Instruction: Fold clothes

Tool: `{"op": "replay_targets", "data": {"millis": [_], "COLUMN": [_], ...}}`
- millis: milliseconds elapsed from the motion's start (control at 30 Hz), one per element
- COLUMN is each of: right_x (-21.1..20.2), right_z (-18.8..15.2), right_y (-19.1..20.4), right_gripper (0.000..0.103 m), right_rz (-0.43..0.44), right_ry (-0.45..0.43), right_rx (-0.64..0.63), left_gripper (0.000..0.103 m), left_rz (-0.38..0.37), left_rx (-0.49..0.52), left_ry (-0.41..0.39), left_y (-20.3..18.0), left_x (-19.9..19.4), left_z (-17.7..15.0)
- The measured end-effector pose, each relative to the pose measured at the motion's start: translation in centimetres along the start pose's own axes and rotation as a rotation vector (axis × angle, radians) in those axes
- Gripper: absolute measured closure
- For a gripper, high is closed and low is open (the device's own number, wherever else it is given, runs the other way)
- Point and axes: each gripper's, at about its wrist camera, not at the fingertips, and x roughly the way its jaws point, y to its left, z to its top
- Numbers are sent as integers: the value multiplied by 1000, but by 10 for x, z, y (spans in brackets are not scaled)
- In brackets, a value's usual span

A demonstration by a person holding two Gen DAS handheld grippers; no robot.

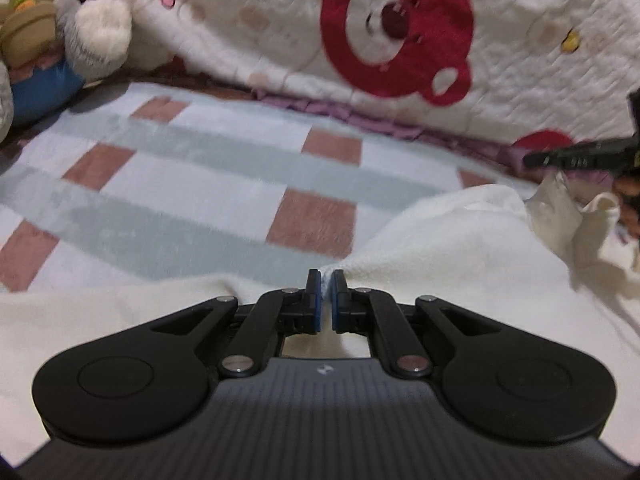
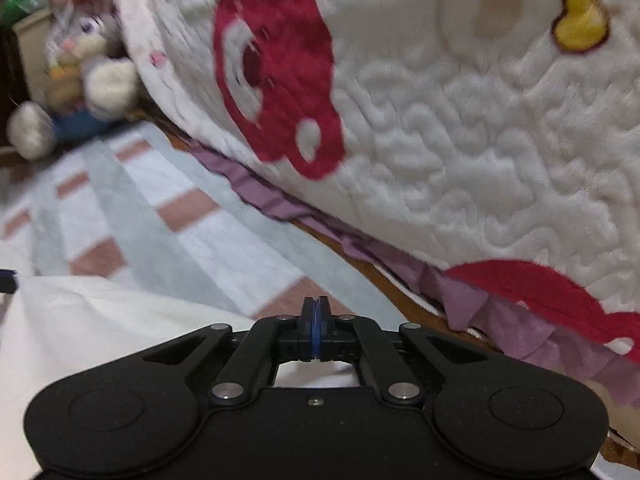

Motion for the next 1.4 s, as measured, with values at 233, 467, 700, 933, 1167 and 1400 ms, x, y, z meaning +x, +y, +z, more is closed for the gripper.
{"op": "replay_targets", "data": {"millis": [233, 467, 700, 933, 1167, 1400], "right_x": [-54, -107, -119, -104, -65, -104], "right_z": [-17, -66, -115, -130, -122, -107], "right_y": [-41, -88, -114, -90, -64, -86], "right_gripper": [70, 59, 42, 36, 81, 88], "right_rz": [-75, -91, -11, 68, -57, -125], "right_ry": [-155, -128, -9, 30, 53, -123], "right_rx": [262, 318, 328, 225, -2, 95], "left_gripper": [100, 93, 59, 57, 49, 49], "left_rz": [169, -104, -201, -58, -61, -63], "left_rx": [67, -68, 135, 160, 223, 183], "left_ry": [-3, -70, 23, 8, 37, 17], "left_y": [-7, -1, -71, -76, -74, -74], "left_x": [-1, -22, 3, 12, 28, 34], "left_z": [0, 13, -2, -1, 7, 10]}}
